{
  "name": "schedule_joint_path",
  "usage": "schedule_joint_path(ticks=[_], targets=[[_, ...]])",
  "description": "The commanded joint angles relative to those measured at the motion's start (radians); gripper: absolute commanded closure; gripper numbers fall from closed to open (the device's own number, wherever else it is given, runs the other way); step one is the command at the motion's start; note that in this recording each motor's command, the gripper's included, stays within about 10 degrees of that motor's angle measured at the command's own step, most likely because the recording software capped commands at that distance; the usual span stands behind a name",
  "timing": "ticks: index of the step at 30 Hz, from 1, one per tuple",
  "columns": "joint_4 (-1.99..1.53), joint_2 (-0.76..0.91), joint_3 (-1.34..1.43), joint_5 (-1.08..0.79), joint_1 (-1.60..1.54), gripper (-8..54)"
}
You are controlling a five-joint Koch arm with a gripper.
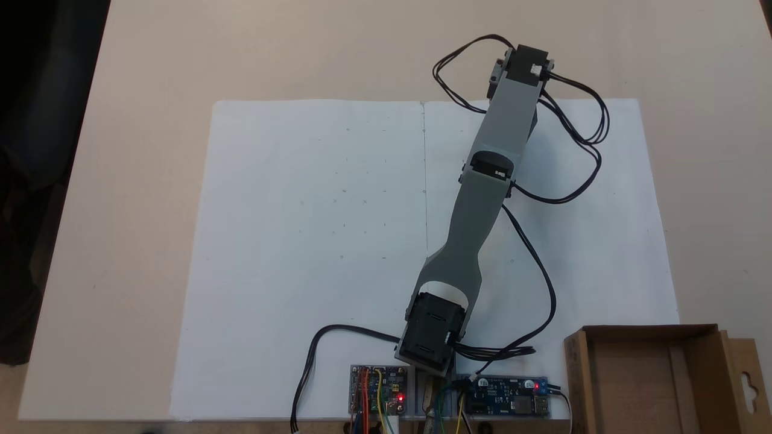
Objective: Grasp a green dice and put it in the bin.
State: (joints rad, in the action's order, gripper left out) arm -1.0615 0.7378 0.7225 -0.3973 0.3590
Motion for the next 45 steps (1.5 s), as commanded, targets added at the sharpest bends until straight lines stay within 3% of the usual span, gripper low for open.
schedule_joint_path(ticks=[1, 31, 35, 39, 45], targets=[[0.02, 0.014, -0.04, -0.109, 0.011, 4.0], [0.104, -0.025, -0.04, -0.149, 0.029, 4.3], [0.104, -0.025, -0.04, -0.158, 0.032, 11.5], [0.098, -0.029, -0.04, -0.158, 0.032, 12.5], [0.1, -0.031, -0.04, -0.158, 0.032, 23.3]])
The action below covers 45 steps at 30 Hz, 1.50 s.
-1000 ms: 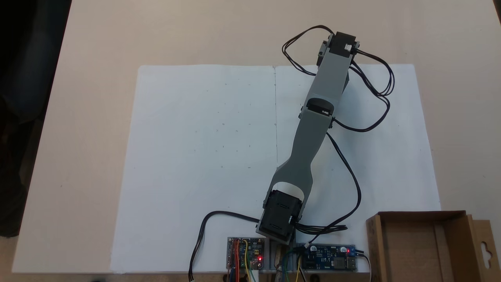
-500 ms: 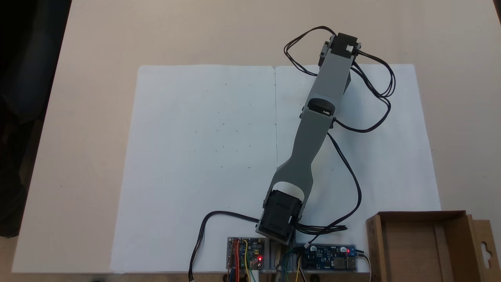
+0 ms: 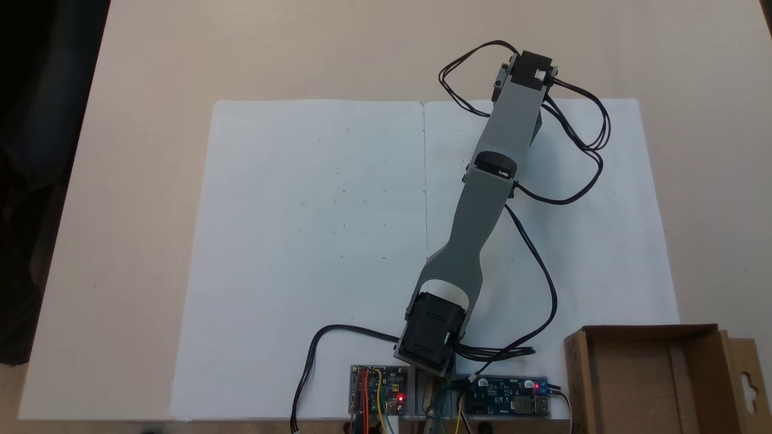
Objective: Grasp a green dice and put it in the bin.
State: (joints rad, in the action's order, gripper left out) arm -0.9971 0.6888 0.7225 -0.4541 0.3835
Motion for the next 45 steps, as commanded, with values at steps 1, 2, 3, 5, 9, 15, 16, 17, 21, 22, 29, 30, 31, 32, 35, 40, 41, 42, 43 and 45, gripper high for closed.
schedule_joint_path(ticks=[1, 2, 3, 5, 9, 15, 16, 17, 21, 22, 29, 30, 31, 32, 35, 40, 41, 42, 43, 45], targets=[[0.037, 0.018, -0.04, -0.103, 0.008, 24.8], [0.038, 0.018, -0.04, -0.103, 0.006, 26.4], [0.041, 0.018, -0.041, -0.103, 0.006, 28.8], [0.058, 0.018, -0.051, -0.103, 0.008, 33.1], [0.083, 0.018, -0.052, -0.1, 0.011, 33.1], [0.032, 0.156, -0.052, -0.072, 0.066, 33.1], [0.009, 0.196, -0.052, -0.058, 0.077, 33.1], [-0.014, 0.227, -0.052, -0.041, 0.089, 33.1], [-0.072, 0.331, -0.051, 0.046, 0.172, 33.1], [-0.087, 0.364, -0.051, 0.081, 0.218, 33.1], [-0.12, 0.488, -0.052, 0.143, 0.523, 33.1], [-0.121, 0.494, -0.051, 0.143, 0.561, 33.1], [-0.123, 0.497, -0.051, 0.143, 0.6, 33.1], [-0.127, 0.499, -0.051, 0.143, 0.643, 33.1], [-0.15, 0.506, -0.051, 0.141, 0.769, 33.1], [-0.209, 0.506, -0.051, 0.137, 0.956, 33.1], [-0.225, 0.509, -0.052, 0.132, 0.992, 33.1], [-0.23, 0.512, -0.051, 0.121, 1.028, 33.1], [-0.238, 0.512, -0.051, 0.112, 1.06, 33.1], [-0.255, 0.512, -0.051, 0.094, 1.118, 33.1]])
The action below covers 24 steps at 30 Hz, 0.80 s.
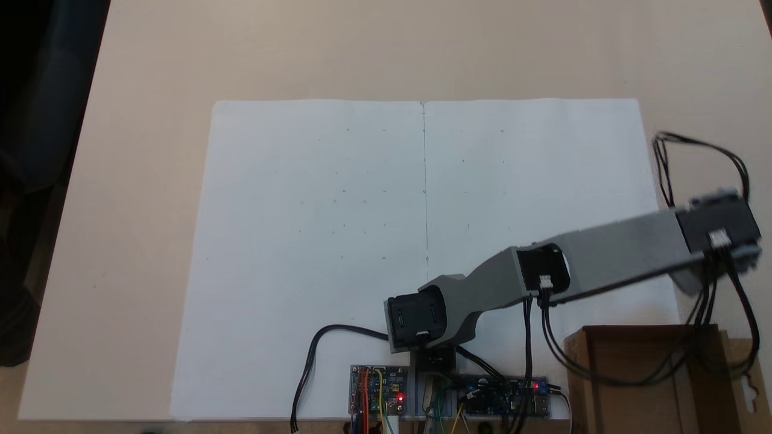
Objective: Grasp a green dice and put it in the bin.
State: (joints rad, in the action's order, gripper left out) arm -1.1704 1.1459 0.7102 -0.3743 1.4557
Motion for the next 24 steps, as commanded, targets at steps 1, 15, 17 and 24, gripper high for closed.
schedule_joint_path(ticks=[1, 15, 17, 24], targets=[[-0.094, 0.055, -0.038, 0.008, 0.075, 33.1], [-0.232, 0.046, 0.12, -0.166, 0.255, 33.1], [-0.232, 0.046, 0.16, -0.173, 0.262, 33.1], [-0.186, 0.038, 0.225, -0.209, 0.285, 33.1]])
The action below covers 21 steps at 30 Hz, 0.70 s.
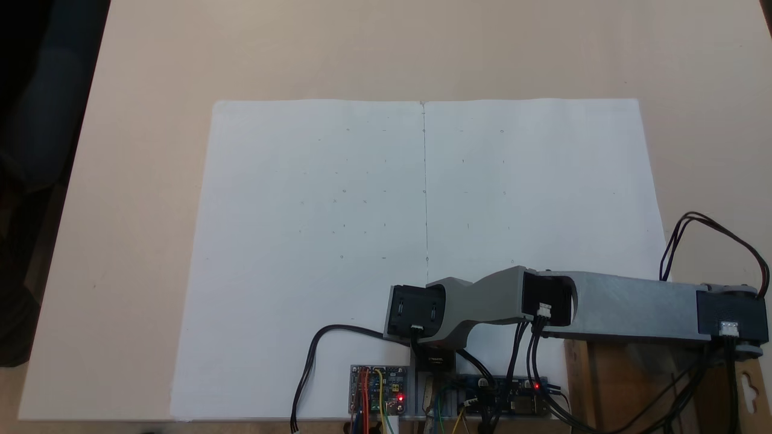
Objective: Grasp a green dice and put it in the bin.
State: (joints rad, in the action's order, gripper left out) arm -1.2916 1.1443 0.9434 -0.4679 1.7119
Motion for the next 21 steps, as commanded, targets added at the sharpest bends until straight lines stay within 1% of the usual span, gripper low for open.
schedule_joint_path(ticks=[1, 6, 11, 12, 13, 14, 16, 21], targets=[[-0.046, 0.032, -0.006, -0.121, 0.038, 33.1], [0.028, -0.003, -0.006, -0.186, 0.101, 33.1], [0.078, -0.025, -0.006, -0.202, 0.121, 33.0], [0.078, -0.034, -0.006, -0.202, 0.121, 20.9], [0.078, -0.043, -0.006, -0.202, 0.121, 12.8], [0.077, -0.043, -0.005, -0.202, 0.121, 11.5], [0.078, -0.041, -0.005, -0.202, 0.123, 4.2], [0.163, -0.021, -0.005, -0.201, 0.123, 3.5]])
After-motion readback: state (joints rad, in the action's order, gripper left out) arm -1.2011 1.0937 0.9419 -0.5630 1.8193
